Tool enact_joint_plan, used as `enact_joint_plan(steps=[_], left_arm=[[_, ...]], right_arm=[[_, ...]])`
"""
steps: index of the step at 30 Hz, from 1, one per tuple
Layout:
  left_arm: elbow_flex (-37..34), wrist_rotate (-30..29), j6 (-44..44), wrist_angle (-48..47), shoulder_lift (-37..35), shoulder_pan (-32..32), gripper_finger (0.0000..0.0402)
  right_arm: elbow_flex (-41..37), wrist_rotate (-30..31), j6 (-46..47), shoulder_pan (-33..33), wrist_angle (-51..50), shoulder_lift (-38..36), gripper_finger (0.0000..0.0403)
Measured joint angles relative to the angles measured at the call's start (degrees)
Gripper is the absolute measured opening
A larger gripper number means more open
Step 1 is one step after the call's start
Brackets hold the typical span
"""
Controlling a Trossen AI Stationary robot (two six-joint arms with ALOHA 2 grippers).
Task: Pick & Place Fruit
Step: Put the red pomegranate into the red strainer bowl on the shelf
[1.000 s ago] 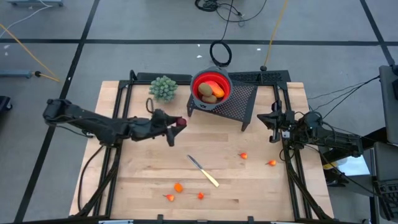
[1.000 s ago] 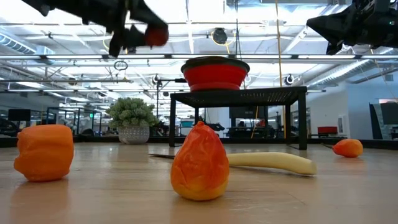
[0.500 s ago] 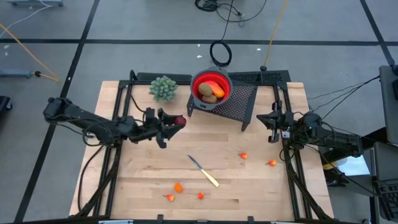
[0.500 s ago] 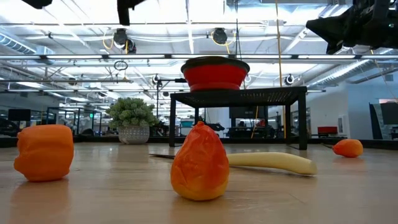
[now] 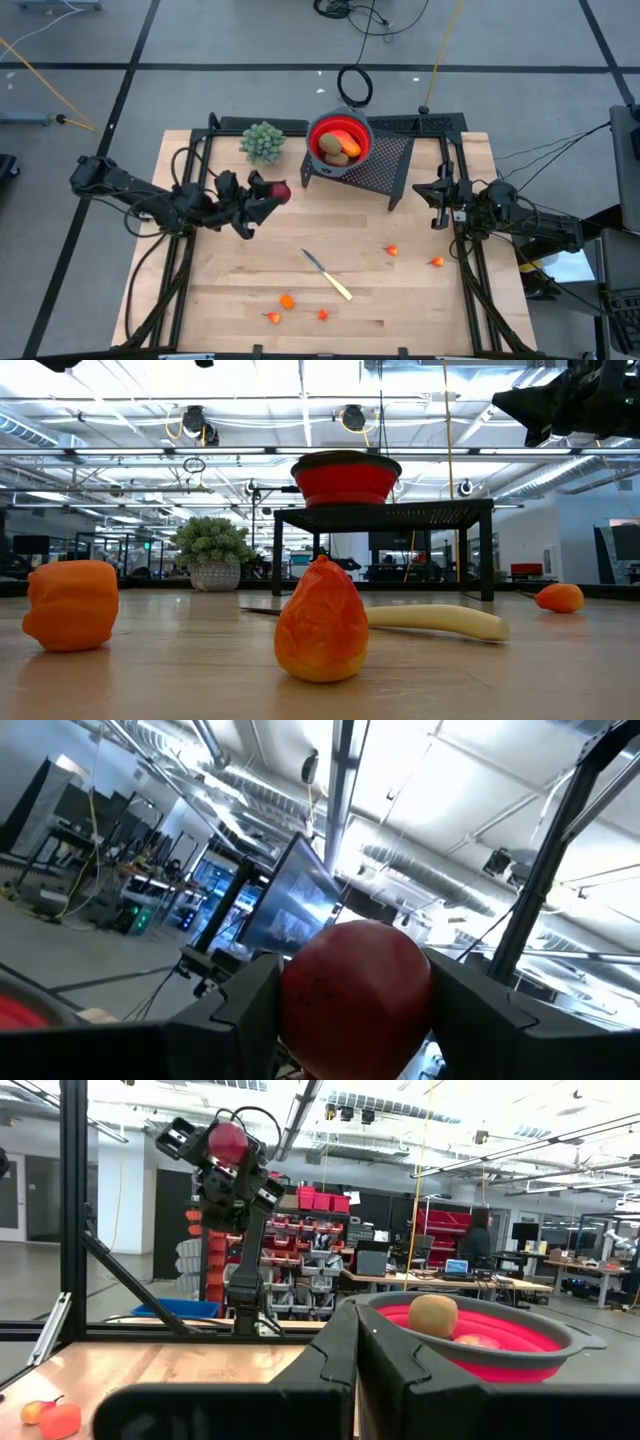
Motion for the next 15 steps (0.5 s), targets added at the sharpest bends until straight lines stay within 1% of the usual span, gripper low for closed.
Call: enact_joint_plan(steps=[6, 9, 11, 15], left_arm=[[0.0, -0.1, 0.1, 0.4, 0.0, 0.5, 0.0211], [0.0, -1.8, -0.9, 1.5, 0.0, 0.8, 0.0212], [0.0, -5.0, -2.2, 1.5, 0.0, 0.8, 0.0211], [0.0, -15.4, -8.6, 1.4, 0.0, 0.8, 0.0211]], right_arm=[[0.0, 0.0, 0.0, 0.0, 0.0, 0.0, 0.0], [0.0, 0.0, 0.0, 0.0, 0.0, 0.0, 0.0], [0.0, 0.0, 0.0, 0.0, 0.0, 0.0, 0.0], [0.0, 0.1, 0.2, 0.0, 0.0, 0.0, 0.0]])
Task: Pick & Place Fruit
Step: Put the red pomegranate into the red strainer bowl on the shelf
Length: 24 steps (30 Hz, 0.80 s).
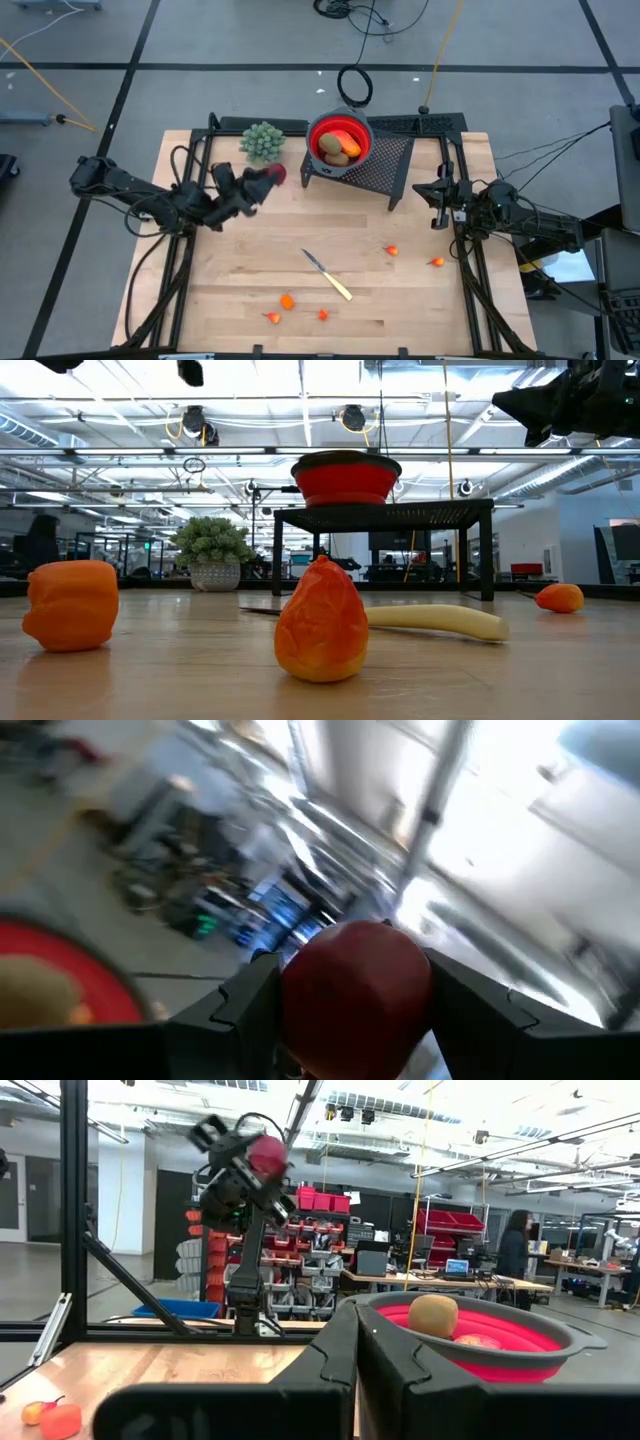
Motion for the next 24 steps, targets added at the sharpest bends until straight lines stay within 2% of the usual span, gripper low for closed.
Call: enact_joint_plan(steps=[12, 16, 24], left_arm=[[0.0, -20.9, -23.0, -0.1, 0.0, 0.0, 0.0211], [0.0, -22.5, -27.1, -0.1, 0.0, 0.0, 0.0211], [0.0, -22.8, -27.6, -0.1, 0.0, 0.0, 0.0211]], right_arm=[[0.0, 0.0, 0.5, 0.0, 0.0, 0.0, 0.0], [0.0, 0.0, 0.4, 0.0, 0.0, 0.0, 0.0], [0.0, 0.0, -0.6, 0.0, 0.0, 0.0, 0.0]])
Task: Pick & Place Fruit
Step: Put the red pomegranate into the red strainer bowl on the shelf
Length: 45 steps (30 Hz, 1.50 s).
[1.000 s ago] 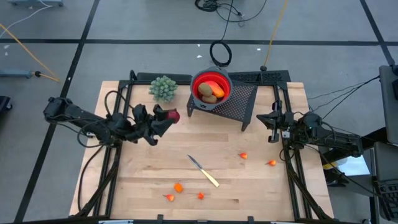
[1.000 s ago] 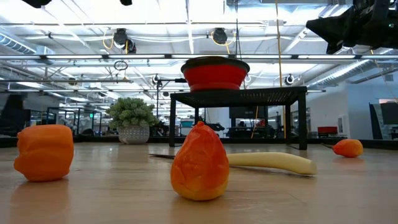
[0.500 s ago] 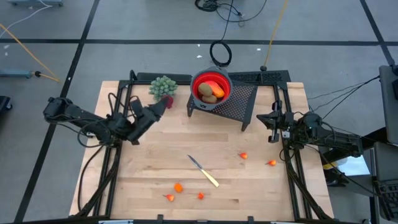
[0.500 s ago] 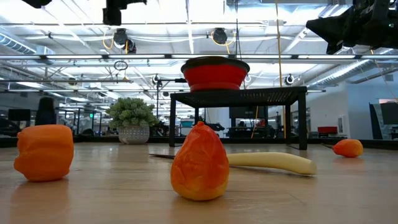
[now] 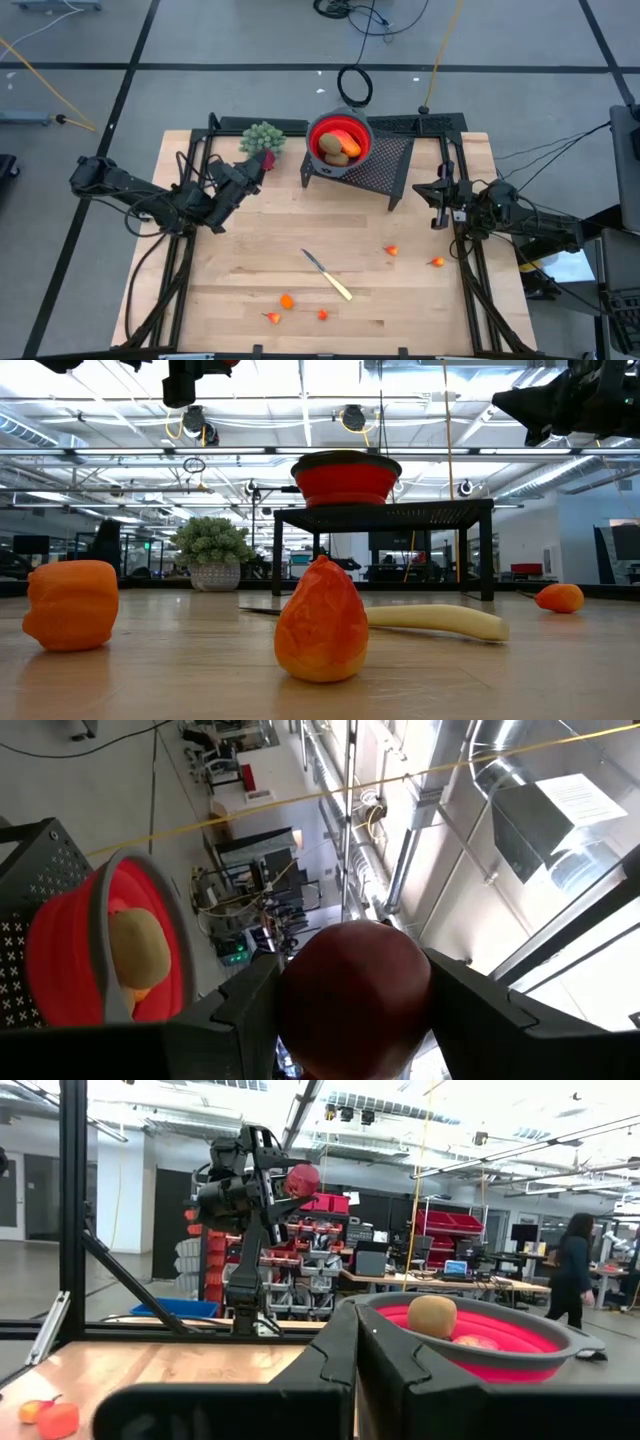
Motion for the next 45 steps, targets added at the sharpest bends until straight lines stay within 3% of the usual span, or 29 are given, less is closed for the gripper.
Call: enact_joint_plan(steps=[10, 21, 28, 32, 41, 45], left_arm=[[0.0, 0.0, 0.7, 0.0, 0.0, 0.0, 0.0211], [0.0, 0.1, 0.8, -0.1, 0.0, 0.0, 0.0211], [0.0, 7.4, 7.7, -5.3, 0.0, 0.7, 0.0211], [0.0, 12.3, 6.4, -6.9, 0.5, 1.9, 0.0211], [0.0, 13.8, 2.9, -6.9, 5.0, 2.8, 0.0211], [0.0, 13.7, 8.7, -6.8, 6.9, 3.5, 0.0211]], right_arm=[[0.0, 0.6, -6.8, 0.0, 0.0, 0.0, 0.0], [0.0, 1.8, -6.5, 0.0, 0.0, 0.0, 0.0], [0.0, 1.7, -6.5, 0.0, 0.0, 0.0, 0.0], [0.0, 1.7, -6.5, 0.0, 0.0, 0.0, 0.0], [0.0, 1.7, -6.5, 0.0, 0.0, 0.0, 0.0], [0.0, 1.7, -6.5, 0.0, 0.0, 0.0, 0.0]])
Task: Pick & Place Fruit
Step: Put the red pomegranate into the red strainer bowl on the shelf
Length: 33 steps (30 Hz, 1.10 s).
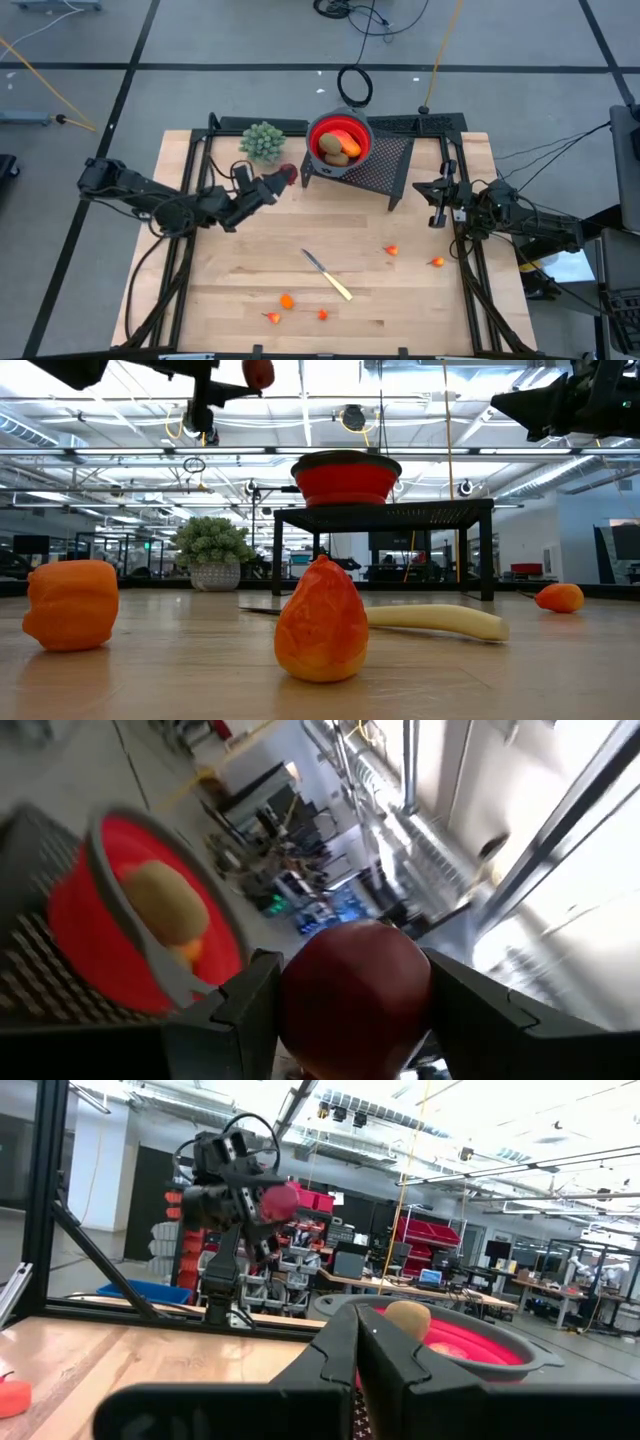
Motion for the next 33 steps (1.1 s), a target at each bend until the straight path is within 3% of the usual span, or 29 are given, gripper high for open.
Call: enact_joint_plan(steps=[9, 12, 15, 24, 33], left_arm=[[2.0, 0.0, 28.8, -0.2, 4.7, 1.7, 0.0211], [6.6, -0.1, 38.4, -1.2, 6.8, 2.6, 0.0211], [13.3, 0.6, 45.4, -8.7, 9.2, 4.0, 0.0211], [36.0, 6.4, 43.3, -42.7, 17.0, 10.8, 0.0211], [51.5, 15.7, 42.7, -54.9, 25.9, 18.0, 0.0211]], right_arm=[[0.0, 0.0, 1.9, 0.0, 0.0, 0.0, 0.0], [0.0, 0.0, 3.4, 0.0, 0.0, 0.0, 0.0], [0.0, 0.0, 3.4, 0.0, 0.0, 0.0, 0.0], [0.0, 0.0, 2.9, 0.0, -1.3, 0.0, 0.0], [0.0, 0.2, 2.8, -0.1, -4.1, 0.0, 0.0]])
